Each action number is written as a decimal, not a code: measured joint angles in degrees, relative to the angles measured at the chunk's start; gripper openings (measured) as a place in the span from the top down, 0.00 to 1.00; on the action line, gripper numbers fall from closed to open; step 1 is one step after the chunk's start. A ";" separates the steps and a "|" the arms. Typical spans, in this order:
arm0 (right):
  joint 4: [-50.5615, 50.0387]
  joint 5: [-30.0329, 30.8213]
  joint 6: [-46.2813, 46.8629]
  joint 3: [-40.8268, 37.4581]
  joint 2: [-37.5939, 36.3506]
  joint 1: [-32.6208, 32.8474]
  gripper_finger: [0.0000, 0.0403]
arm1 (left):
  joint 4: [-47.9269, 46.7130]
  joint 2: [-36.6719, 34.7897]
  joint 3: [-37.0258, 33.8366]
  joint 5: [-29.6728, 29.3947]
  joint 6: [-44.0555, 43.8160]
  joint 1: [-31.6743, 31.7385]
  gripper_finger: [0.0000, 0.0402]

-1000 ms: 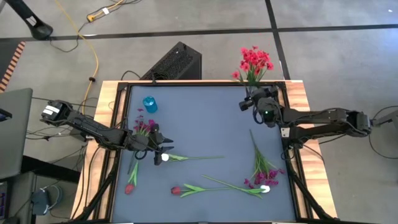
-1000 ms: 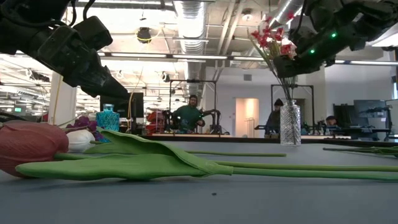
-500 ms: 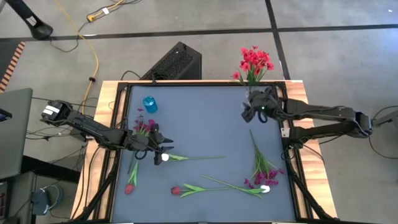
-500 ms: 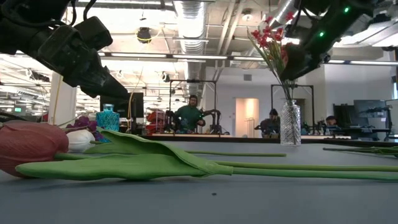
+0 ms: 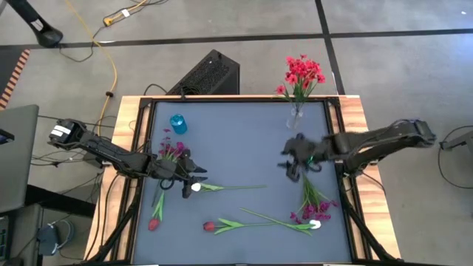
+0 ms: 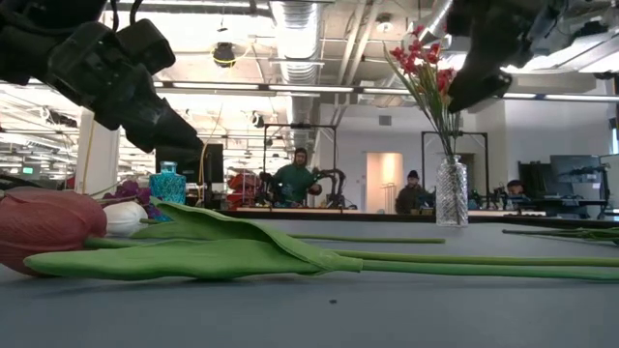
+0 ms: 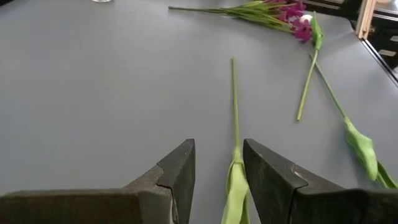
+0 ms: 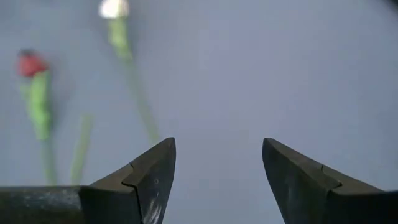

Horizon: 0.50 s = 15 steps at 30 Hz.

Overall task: Sort flowers into vase by color
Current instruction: Put the top white tulip into the transparent vase

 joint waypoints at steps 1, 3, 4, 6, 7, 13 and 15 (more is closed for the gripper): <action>3.07 0.35 0.04 -0.14 1.96 2.29 0.34 | -0.02 0.00 0.00 -0.02 0.00 0.00 0.69; 10.29 1.54 -1.03 -0.25 6.89 6.00 0.34 | 0.13 0.00 0.00 -0.04 0.04 0.00 0.69; 14.25 2.35 -2.26 -0.25 9.62 7.39 0.34 | 0.13 0.00 0.00 -0.04 0.21 0.00 0.69; 22.86 3.85 -5.07 -0.25 15.05 8.93 0.34 | 0.31 0.00 0.00 -0.07 0.54 0.00 0.69; 27.00 4.07 -6.34 -0.25 17.71 9.21 0.34 | 0.42 0.00 0.00 -0.07 0.57 0.00 0.69; 41.71 4.23 -8.40 4.29 32.68 7.53 0.34 | 0.46 0.00 0.00 -0.07 0.19 0.00 0.69; 41.89 4.08 -9.60 7.20 37.67 6.87 0.34 | 0.45 0.00 0.00 -0.04 0.13 0.00 0.69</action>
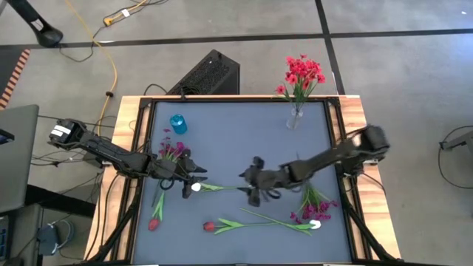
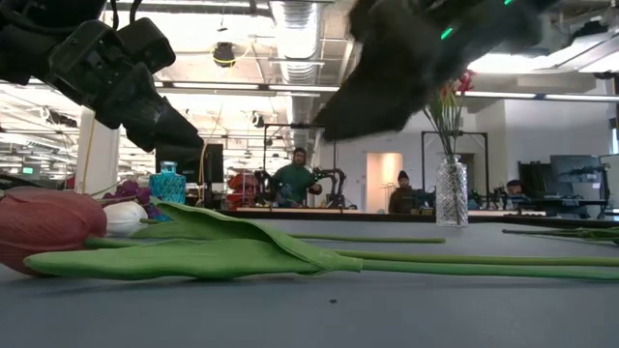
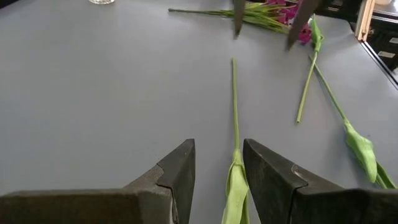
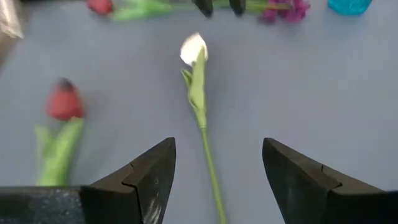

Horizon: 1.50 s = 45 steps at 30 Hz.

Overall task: Sort flowers into vase by color
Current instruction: Put the top white tulip into the transparent vase

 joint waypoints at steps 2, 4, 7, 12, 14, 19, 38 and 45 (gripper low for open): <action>-0.23 -0.67 -1.20 2.99 4.76 -0.44 0.34 | -0.03 0.00 0.00 0.00 -0.02 0.00 0.69; -0.04 -1.12 -1.85 6.18 9.20 -0.55 0.34 | -0.07 0.00 0.00 0.02 -0.07 0.00 0.69; -0.88 -1.16 -3.18 10.41 14.35 -0.54 0.34 | -0.12 0.00 0.00 0.03 -0.07 -0.02 0.69; -3.89 -1.84 -3.24 15.26 19.57 -1.68 0.34 | -0.69 0.00 0.00 0.02 -0.07 -0.02 0.69; -4.42 -2.45 -2.89 16.42 20.94 -2.29 0.35 | -1.14 0.00 0.00 0.00 -0.02 -0.02 0.69; -6.37 -4.82 -2.63 18.65 23.13 -3.59 0.43 | -1.15 0.00 0.00 0.00 0.52 -0.02 0.69; -16.87 -5.14 1.46 13.85 15.30 -3.14 0.95 | -1.58 0.00 0.00 -1.58 1.27 -0.02 0.69; 4.00 -1.89 7.14 -11.80 -3.67 -4.99 0.95 | -4.40 0.00 0.00 -1.25 -0.40 -0.02 0.69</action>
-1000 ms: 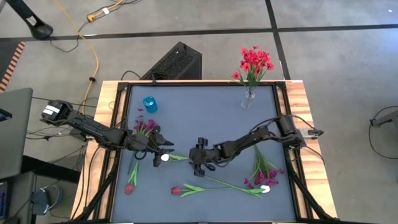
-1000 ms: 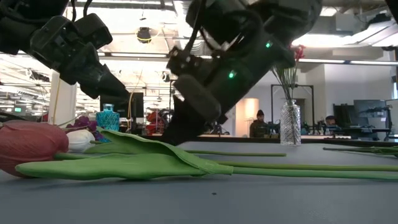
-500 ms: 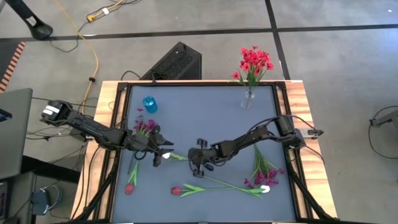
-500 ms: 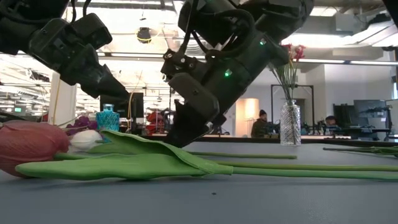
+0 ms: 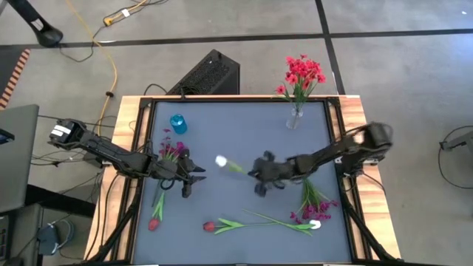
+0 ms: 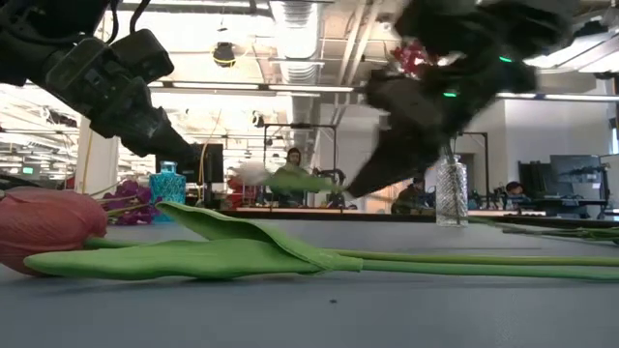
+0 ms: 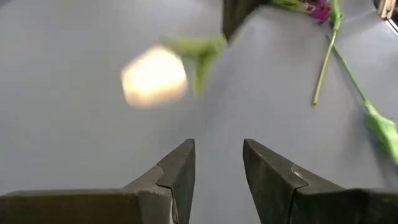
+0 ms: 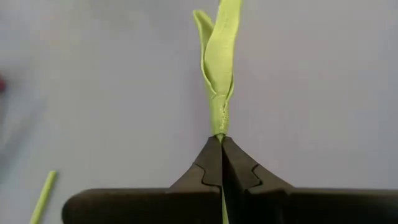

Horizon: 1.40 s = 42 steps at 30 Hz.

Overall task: Sort flowers into vase by color
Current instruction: Put the top white tulip into the transparent vase

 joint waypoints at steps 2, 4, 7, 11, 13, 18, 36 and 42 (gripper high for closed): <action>7.39 3.11 0.05 -6.82 -6.42 -0.18 0.95 | -0.47 0.00 0.00 -0.22 -0.07 0.00 0.69; 12.57 7.74 -0.74 -12.76 -12.82 0.14 0.95 | -0.49 0.00 0.00 -0.32 -0.11 0.00 0.69; 19.32 11.60 -5.66 -19.66 -20.42 0.13 0.95 | 0.10 0.00 0.00 -0.40 -0.11 0.00 0.69; 36.42 6.06 -11.98 -22.71 -23.78 -1.28 0.95 | 5.94 0.17 -0.02 -3.60 1.25 -0.02 0.69; 43.03 2.51 -15.08 -22.08 -22.03 -1.35 0.95 | 13.15 1.29 -0.02 -4.87 3.42 -0.02 0.69; 60.92 -2.20 -21.84 -16.42 -12.35 -0.44 0.95 | 32.98 8.56 -0.02 -0.57 9.65 -0.02 0.69; 72.52 -11.69 -18.31 9.71 15.57 -0.47 0.95 | 67.61 35.69 8.01 10.30 17.32 -0.02 0.69; 71.98 -11.63 -17.44 9.68 15.50 -0.48 0.95 | 67.17 35.65 8.09 4.76 17.01 0.00 0.69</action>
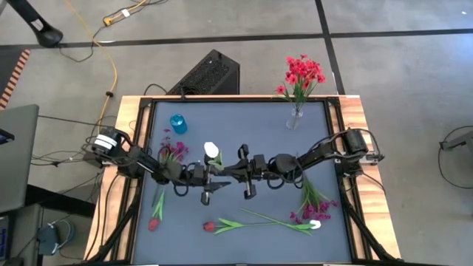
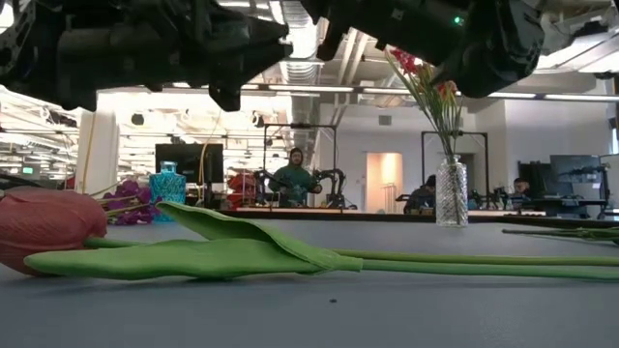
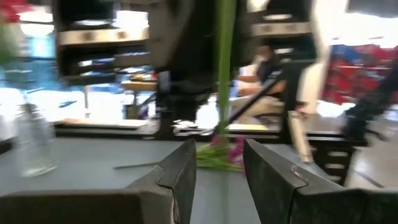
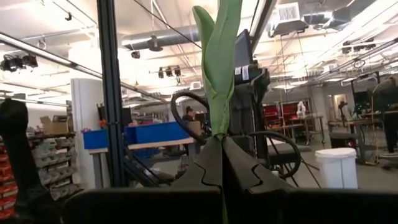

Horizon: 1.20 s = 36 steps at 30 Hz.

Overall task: Sort flowers into vase by color
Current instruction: Put the top white tulip into the transparent vase

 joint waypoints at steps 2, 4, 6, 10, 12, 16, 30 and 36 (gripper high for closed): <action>-0.22 0.09 0.01 0.00 0.12 0.12 0.95 | -0.28 0.00 0.00 -0.49 0.01 0.07 0.69; -0.73 0.13 0.00 0.00 0.15 0.15 0.95 | -0.27 0.00 0.00 -0.43 0.02 0.02 0.69; -0.77 0.18 -0.28 0.00 0.15 0.15 0.95 | -0.27 0.00 0.00 -0.17 0.04 -0.02 0.69; -0.77 0.23 -0.43 0.00 0.15 -0.28 0.95 | -0.27 0.00 0.00 -0.04 -0.80 0.02 0.70; -0.77 0.33 -0.41 0.00 0.15 -0.50 0.95 | -0.21 -0.02 0.00 -0.01 -1.02 0.02 0.73; -0.93 0.37 -0.41 0.00 0.15 -0.85 0.95 | -0.22 -0.02 0.00 0.01 -1.10 0.02 0.84; -14.13 0.18 1.70 -0.04 -2.87 -1.87 0.78 | -3.36 -0.98 -0.84 -0.56 -1.08 0.03 1.00; -34.72 0.18 0.62 -0.04 -11.49 -2.27 0.65 | -13.09 -8.16 -3.10 -2.83 -2.22 0.44 1.00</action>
